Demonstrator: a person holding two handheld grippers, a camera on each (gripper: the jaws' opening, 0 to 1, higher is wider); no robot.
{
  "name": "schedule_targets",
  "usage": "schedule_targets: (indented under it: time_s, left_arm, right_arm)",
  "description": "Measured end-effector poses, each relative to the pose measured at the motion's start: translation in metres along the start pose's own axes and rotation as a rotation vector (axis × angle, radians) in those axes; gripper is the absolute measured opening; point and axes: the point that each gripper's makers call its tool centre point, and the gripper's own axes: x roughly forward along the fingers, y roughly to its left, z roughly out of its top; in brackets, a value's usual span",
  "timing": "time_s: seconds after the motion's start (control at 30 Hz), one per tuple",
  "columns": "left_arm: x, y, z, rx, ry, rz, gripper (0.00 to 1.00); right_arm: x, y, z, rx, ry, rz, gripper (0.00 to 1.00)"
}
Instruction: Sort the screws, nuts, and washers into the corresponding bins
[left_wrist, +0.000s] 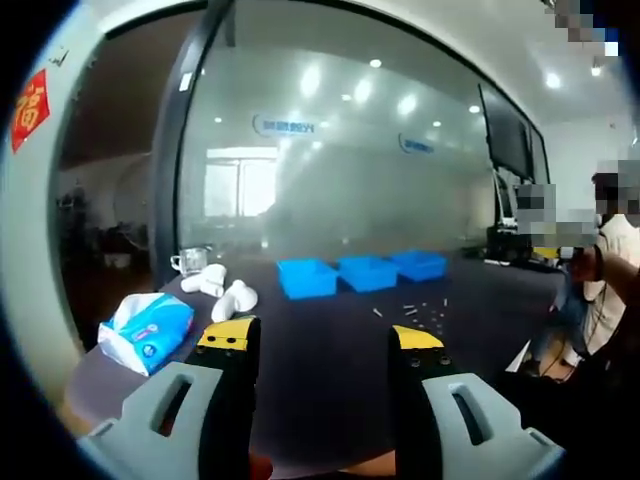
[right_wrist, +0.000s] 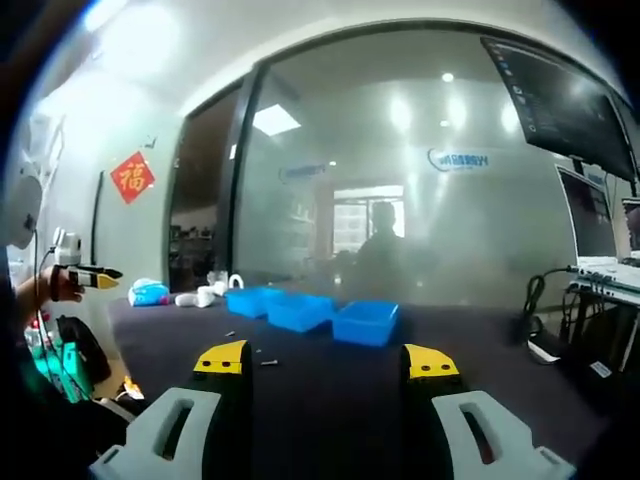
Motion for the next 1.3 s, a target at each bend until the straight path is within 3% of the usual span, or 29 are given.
schedule_targets:
  time_s: [0.43, 0.97, 1.3]
  left_arm:
    - [0.006, -0.009, -0.003, 0.002, 0.014, -0.036, 0.50]
    - [0.014, -0.033, -0.008, 0.013, 0.070, -0.124, 0.50]
    - [0.020, -0.043, 0.002, -0.015, 0.069, -0.179, 0.50]
  right_arm:
    - [0.021, 0.021, -0.001, 0.004, 0.059, 0.129, 0.55]
    - [0.041, 0.048, -0.013, 0.014, 0.192, 0.322, 0.55]
    - [0.049, 0.061, -0.008, 0.022, 0.249, 0.422, 0.54]
